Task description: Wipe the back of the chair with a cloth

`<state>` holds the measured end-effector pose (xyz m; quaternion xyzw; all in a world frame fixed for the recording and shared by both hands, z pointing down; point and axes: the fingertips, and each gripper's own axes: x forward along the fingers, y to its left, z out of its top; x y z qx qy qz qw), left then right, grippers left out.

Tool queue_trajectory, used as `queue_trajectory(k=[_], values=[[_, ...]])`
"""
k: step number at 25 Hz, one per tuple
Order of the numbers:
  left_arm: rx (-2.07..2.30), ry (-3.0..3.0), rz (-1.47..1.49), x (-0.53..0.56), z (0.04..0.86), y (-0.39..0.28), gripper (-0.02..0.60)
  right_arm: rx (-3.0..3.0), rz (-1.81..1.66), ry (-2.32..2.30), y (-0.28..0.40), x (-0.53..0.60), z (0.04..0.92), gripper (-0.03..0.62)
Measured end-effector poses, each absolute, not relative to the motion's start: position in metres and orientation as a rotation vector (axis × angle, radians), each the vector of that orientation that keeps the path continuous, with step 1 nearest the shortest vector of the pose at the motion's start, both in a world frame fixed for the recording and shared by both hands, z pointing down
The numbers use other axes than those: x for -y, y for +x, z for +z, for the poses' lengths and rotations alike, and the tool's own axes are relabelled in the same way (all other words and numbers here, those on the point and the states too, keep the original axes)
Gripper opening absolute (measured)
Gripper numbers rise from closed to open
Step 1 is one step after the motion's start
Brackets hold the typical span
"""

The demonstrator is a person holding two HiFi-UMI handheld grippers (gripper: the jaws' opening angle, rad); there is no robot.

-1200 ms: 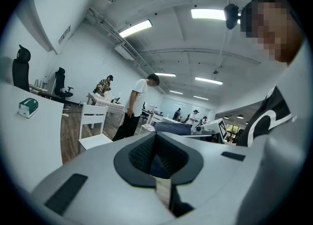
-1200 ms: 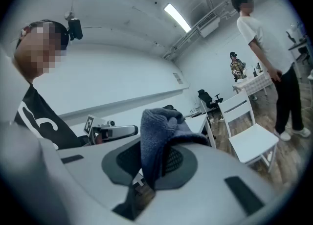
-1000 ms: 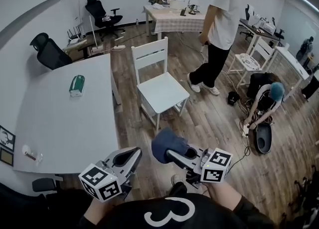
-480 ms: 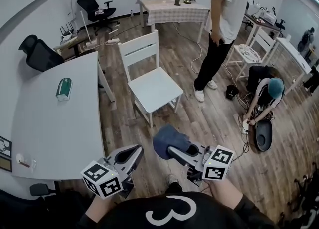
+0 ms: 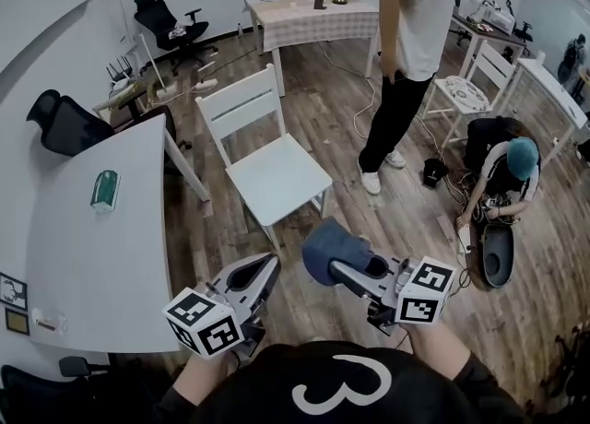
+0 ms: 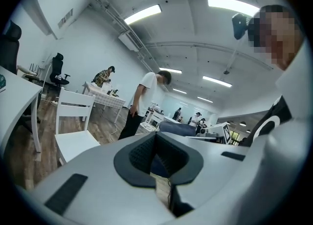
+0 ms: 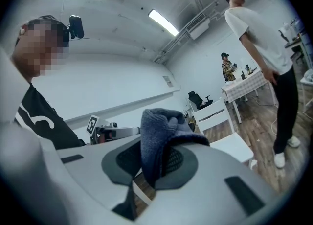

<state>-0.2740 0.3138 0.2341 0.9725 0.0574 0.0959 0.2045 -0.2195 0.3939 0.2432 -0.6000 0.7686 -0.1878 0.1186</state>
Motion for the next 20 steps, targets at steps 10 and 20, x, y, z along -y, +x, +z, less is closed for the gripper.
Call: queue_trajectory(k=[10, 20], values=[[-0.159, 2.648, 0.3, -0.257, 0.26, -0.205, 0.014, -2.173, -0.613, -1.794, -0.151, -0.349, 0.27, 0.052], [-0.116, 2.625, 0.34, -0.112, 0.282, -0.094, 0.014, -2.164, -0.717, -1.789, -0.039, -0.207, 0.29, 0.052]])
